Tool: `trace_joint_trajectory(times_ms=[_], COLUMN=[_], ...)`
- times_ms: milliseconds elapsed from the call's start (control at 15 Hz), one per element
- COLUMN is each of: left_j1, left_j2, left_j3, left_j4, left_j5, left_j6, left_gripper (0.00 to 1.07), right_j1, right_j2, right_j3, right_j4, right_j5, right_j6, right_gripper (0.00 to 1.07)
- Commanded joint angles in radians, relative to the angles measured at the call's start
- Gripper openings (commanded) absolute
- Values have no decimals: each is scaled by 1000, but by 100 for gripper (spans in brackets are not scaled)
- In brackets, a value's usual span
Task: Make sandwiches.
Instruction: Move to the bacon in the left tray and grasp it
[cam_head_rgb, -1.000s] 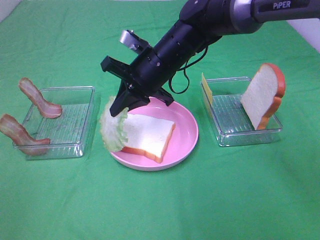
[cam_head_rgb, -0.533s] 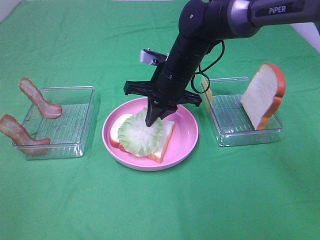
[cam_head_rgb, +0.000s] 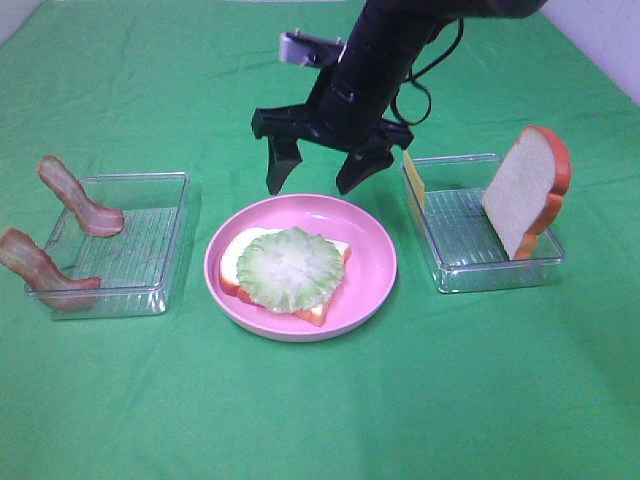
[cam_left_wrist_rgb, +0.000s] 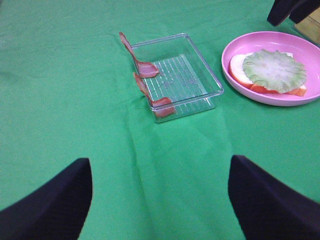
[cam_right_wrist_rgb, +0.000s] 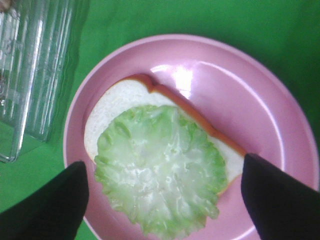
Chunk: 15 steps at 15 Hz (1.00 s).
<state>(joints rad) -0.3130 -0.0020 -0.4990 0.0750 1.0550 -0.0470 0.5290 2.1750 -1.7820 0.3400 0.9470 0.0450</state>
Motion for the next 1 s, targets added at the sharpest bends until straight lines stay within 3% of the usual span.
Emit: trace_joint_trajectory(times_ms=[67, 333, 467, 600, 733, 800, 1000], left_j1=[-1, -1, -1, -1, -1, -1, -1], left_j2=[0, 0, 0, 0, 0, 0, 0], left_j3=[1, 1, 1, 1, 1, 1, 1], left_j4=[3, 3, 3, 3, 3, 3, 1], left_j5=[-12, -12, -12, -12, -12, -12, -12], left_j6=[0, 0, 0, 0, 0, 0, 0], left_gripper=[72, 72, 72, 72, 72, 72, 72], right_j1=[0, 0, 0, 0, 0, 0, 0], right_j2=[-110, -281, -392, -525, -544, -675, -884], right_j3=[-7, -5, 7, 104, 122, 262, 481], right_j4=[-87, -239, -249, -256, -259, -290, -340], right_j5=[72, 269, 339, 340, 339, 338, 318], right_j6=[-15, -3, -3, 17, 22, 51, 91], right_gripper=[79, 79, 79, 79, 79, 79, 79])
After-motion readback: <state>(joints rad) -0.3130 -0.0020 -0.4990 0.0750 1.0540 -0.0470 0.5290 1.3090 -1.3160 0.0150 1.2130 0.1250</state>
